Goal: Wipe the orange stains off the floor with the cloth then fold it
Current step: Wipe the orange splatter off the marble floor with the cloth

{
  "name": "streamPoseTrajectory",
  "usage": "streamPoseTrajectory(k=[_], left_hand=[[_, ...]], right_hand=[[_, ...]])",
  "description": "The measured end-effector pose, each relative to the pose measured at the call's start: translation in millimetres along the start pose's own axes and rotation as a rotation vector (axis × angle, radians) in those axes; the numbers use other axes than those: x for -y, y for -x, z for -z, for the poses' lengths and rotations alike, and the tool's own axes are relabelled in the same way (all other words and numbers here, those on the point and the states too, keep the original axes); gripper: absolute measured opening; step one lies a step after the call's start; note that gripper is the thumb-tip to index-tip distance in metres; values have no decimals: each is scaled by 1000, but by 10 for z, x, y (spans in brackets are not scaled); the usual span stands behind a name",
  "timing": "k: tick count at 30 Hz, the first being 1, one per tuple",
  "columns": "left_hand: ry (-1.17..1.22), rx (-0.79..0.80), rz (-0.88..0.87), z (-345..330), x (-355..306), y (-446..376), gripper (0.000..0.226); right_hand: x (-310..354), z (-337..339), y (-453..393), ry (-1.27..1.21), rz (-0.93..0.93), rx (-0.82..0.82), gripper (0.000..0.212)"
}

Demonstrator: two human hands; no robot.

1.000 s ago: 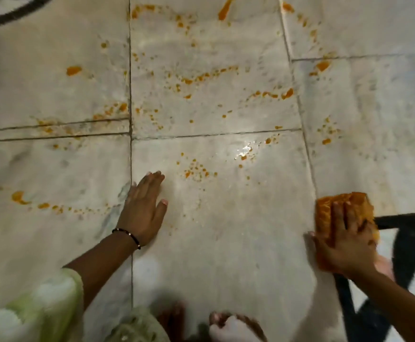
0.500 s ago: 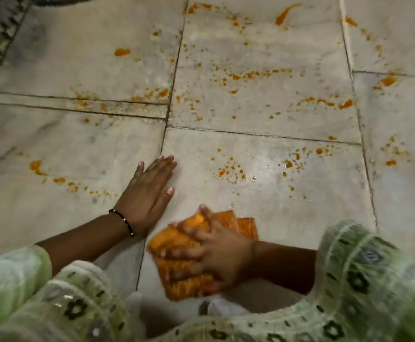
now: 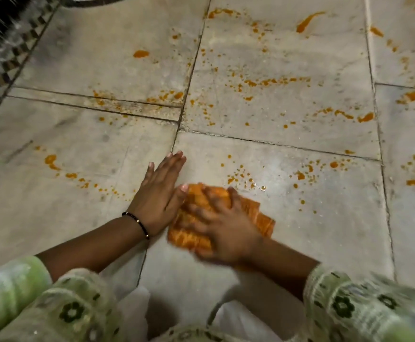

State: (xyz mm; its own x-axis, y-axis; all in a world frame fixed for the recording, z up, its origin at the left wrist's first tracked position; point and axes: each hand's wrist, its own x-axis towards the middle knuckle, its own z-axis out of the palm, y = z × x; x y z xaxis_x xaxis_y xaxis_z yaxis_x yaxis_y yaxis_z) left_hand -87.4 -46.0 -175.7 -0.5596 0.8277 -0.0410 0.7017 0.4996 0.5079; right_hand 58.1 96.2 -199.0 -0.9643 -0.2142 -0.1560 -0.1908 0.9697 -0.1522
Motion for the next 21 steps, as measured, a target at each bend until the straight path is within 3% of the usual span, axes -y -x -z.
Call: streamPoseTrajectory(k=[3, 5, 9, 13, 17, 19, 21], left_hand=[[-1, 15, -9, -76, -54, -31, 82], [-23, 41, -39, -137, -59, -45, 81], [1, 43, -27, -239, -70, -124, 75], [39, 6, 13, -318, -90, -176, 73], [-17, 27, -98, -399, -160, -192, 73], [-67, 57, -162, -415, -191, -246, 72], [-115, 86, -194, -436, -203, -299, 73]], right_hand=[[-529, 50, 300, -57, -322, -3, 66], [-508, 11, 668, -34, -451, -70, 68], [148, -104, 651, -78, -426, 29, 63], [-349, 43, 24, -7, -295, -72, 62], [-1047, 135, 306, -42, -564, -21, 64], [-983, 115, 674, -70, -704, -67, 65], [-659, 75, 853, -46, -716, -42, 64]])
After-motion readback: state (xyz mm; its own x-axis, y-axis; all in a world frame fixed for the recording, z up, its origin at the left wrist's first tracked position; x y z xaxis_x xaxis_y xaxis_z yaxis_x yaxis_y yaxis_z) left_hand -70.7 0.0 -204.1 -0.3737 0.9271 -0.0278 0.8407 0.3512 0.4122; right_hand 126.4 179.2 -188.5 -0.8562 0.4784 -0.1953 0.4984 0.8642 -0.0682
